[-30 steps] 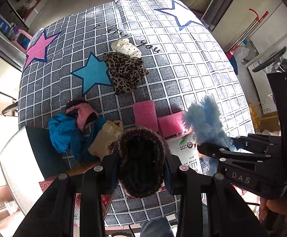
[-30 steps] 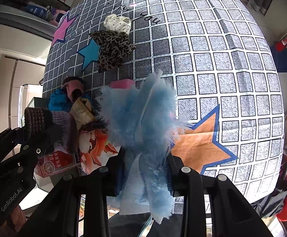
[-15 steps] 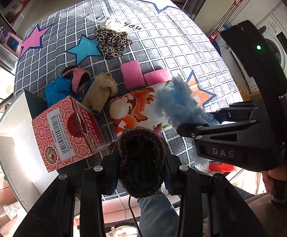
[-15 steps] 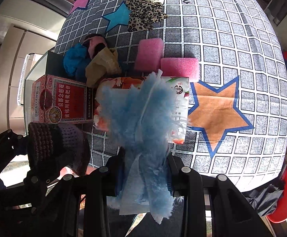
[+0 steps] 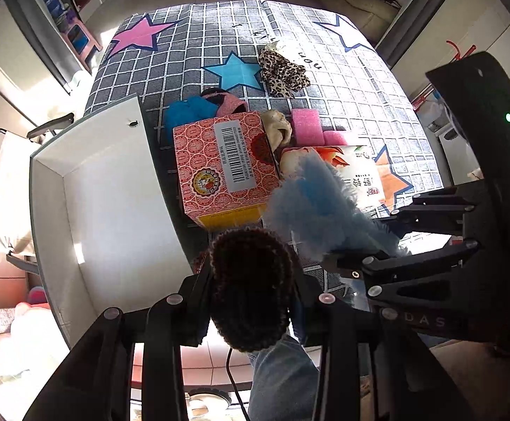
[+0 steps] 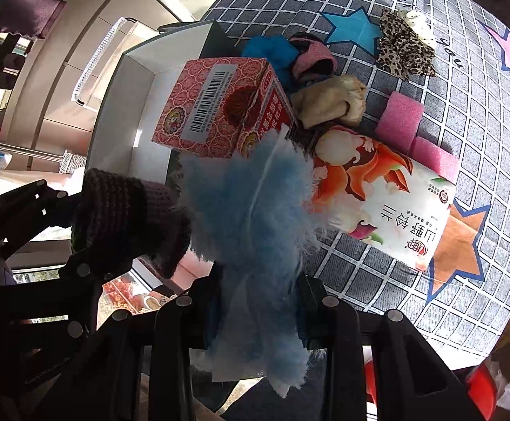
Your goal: Organize soft objects
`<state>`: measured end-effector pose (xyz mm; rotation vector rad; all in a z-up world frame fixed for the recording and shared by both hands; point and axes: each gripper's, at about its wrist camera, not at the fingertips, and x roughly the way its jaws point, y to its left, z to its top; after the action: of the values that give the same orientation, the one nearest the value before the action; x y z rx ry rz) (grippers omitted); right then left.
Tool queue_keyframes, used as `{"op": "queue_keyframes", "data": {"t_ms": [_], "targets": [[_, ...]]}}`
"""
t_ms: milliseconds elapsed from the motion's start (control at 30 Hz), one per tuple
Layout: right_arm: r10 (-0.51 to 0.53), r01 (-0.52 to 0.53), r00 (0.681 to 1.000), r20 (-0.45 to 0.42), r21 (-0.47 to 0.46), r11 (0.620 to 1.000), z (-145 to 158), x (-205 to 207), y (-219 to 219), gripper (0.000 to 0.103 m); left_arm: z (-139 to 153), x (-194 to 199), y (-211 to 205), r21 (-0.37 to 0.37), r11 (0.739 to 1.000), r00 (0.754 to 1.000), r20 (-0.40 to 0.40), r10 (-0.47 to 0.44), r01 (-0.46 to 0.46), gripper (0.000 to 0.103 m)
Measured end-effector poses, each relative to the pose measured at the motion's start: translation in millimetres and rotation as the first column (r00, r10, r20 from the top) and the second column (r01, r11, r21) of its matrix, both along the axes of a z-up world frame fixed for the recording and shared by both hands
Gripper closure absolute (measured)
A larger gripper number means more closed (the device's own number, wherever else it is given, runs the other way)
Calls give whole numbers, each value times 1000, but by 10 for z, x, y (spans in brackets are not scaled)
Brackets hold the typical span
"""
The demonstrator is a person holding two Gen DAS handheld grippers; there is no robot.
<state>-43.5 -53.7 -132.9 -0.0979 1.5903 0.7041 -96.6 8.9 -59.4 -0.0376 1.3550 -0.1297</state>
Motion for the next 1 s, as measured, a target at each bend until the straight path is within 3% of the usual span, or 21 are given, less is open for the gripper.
{"op": "queue_keyframes", "data": {"t_ms": [167,500,800,1000], "targets": [[102,-103,993,60,23,994,207,-55,369,68,90,-89,437,21,987,987,39,156,-157,63],[205,-210,972,117,34,977,389,-10,845,68,52,-225,1149,48,915,915,59,399,-402,63],[259,-266,956,136,40,963,447,93,1201,68,-169,-225,1377,50,882,883,29,468,-469,63],[303,-306,952,44,75,949,308,-44,1099,64,-343,-267,1386,53,885,886,-14,464,-463,63]]}}
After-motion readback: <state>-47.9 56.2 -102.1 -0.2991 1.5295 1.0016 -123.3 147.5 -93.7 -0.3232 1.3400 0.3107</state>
